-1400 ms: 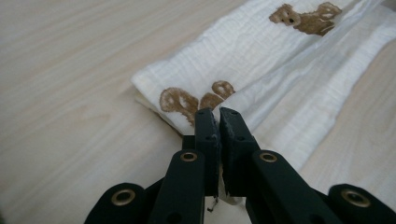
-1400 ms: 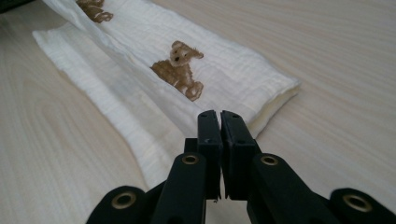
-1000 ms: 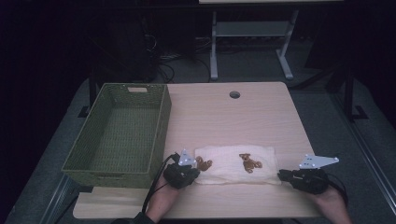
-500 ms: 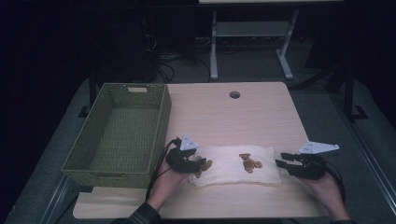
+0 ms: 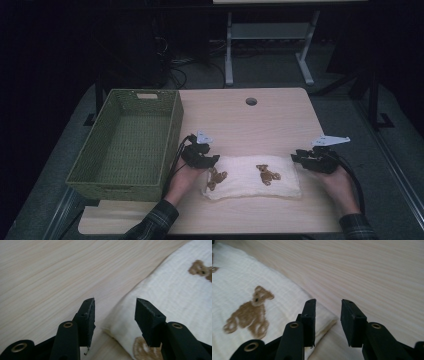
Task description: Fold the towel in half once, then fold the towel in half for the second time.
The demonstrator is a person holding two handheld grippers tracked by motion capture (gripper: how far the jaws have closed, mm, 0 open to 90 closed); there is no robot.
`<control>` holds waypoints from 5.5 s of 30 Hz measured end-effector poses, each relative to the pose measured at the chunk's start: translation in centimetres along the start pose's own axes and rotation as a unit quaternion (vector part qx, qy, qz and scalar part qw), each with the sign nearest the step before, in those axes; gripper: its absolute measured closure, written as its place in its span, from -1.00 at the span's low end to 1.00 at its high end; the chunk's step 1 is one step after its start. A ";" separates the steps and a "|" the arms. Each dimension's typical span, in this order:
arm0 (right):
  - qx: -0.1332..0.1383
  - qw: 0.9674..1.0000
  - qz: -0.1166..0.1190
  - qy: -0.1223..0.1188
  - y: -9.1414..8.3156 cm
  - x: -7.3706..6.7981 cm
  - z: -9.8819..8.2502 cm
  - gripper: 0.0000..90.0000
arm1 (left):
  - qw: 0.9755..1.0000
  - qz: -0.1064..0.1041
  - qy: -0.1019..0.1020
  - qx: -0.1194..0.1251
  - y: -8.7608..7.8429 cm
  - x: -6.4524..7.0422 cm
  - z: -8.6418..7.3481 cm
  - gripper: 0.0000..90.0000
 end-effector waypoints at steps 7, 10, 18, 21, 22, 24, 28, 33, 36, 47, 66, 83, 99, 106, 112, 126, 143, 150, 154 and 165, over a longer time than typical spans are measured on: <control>-0.020 1.000 0.003 0.003 2.1 0.2 0.2 0.45 | 1.000 0.018 -0.002 -0.020 0.8 -1.0 -0.4 0.13; -0.030 1.000 0.001 0.001 2.5 0.3 0.0 0.45 | 1.000 0.018 -0.006 -0.024 1.2 -1.2 -0.5 0.14; -0.043 0.999 -0.001 0.007 2.7 0.5 -0.5 0.62 | 0.999 0.021 -0.001 -0.044 2.4 -1.4 -0.9 0.17; -0.043 0.999 0.001 -0.003 2.6 0.3 -0.5 0.75 | 0.999 0.009 0.003 -0.044 2.4 -1.3 -0.9 0.32; -0.043 0.999 0.001 -0.003 2.6 0.3 -0.5 0.75 | 0.999 0.009 0.003 -0.044 2.4 -1.3 -0.9 0.39; -0.046 0.999 0.006 0.002 2.6 0.2 -0.5 0.83 | 0.999 0.003 0.006 -0.044 2.4 -1.2 -0.8 0.48; -0.048 0.999 0.006 -0.009 2.6 0.2 -0.5 0.91 | 0.998 -0.027 0.007 -0.052 2.4 -1.1 -0.8 0.76; -0.046 0.999 -0.017 -0.013 2.6 0.7 -0.3 0.93 | 0.998 -0.029 -0.001 -0.047 2.5 -0.9 -0.6 0.94; -0.046 0.999 -0.023 -0.005 2.7 1.2 0.1 0.93 | 0.999 -0.025 -0.006 -0.032 2.4 -1.1 -0.2 0.95; -0.006 0.999 -0.034 -0.007 2.1 1.9 2.2 0.94 | 1.000 -0.006 -0.014 0.025 1.0 -1.8 1.3 0.95; 0.026 1.000 0.008 -0.009 -1.7 0.3 0.4 0.94 | 0.999 -0.014 0.036 0.033 -2.7 0.9 0.3 0.95; 0.016 0.999 0.030 -0.028 -3.6 -1.6 -2.2 0.94 | 0.998 -0.031 0.056 0.012 -4.2 3.5 -1.9 0.95; 0.004 0.998 0.053 -0.032 -4.2 -2.8 -4.1 0.92 | 0.997 -0.047 0.048 -0.040 -3.5 4.8 -4.2 0.94; -0.001 0.998 0.057 -0.032 -4.7 -3.3 -4.7 0.78 | 0.997 -0.051 0.049 -0.032 -3.7 5.0 -4.0 0.79; 0.019 0.998 0.050 -0.026 -5.7 -3.4 -3.9 0.37 | 0.997 -0.062 0.046 0.000 -4.9 5.2 -2.5 0.39; -0.007 0.999 0.034 -0.006 -2.4 -1.5 -2.0 0.25 | 0.989 -0.113 0.096 -0.003 -0.7 4.9 1.9 -0.05; -0.041 0.998 0.040 -0.007 -0.6 -1.1 -3.5 0.23 | 0.977 -0.157 0.133 -0.063 4.6 5.7 1.8 -0.13; -0.042 0.998 0.044 -0.016 -0.7 -1.4 -3.5 0.41 | 0.976 -0.157 0.136 -0.068 5.2 6.2 1.3 -0.07; -0.042 0.998 0.049 -0.017 -0.7 -1.5 -3.5 0.50 | 0.975 -0.162 0.138 -0.071 5.1 6.4 1.3 0.13; -0.049 0.997 0.065 -0.011 -0.7 -1.8 -3.5 0.82 | 0.966 -0.191 0.146 -0.091 4.8 7.0 1.4 0.84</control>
Point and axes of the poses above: each handheld gripper's, and its own axes: y roughly forward along the jaws, z roughly out of its top, x roughly to its right, the point moved 2 cm from there along y, roughly forward along the jaws, and after that the axes turned 3 degrees about -z, right-handed, at the moved point
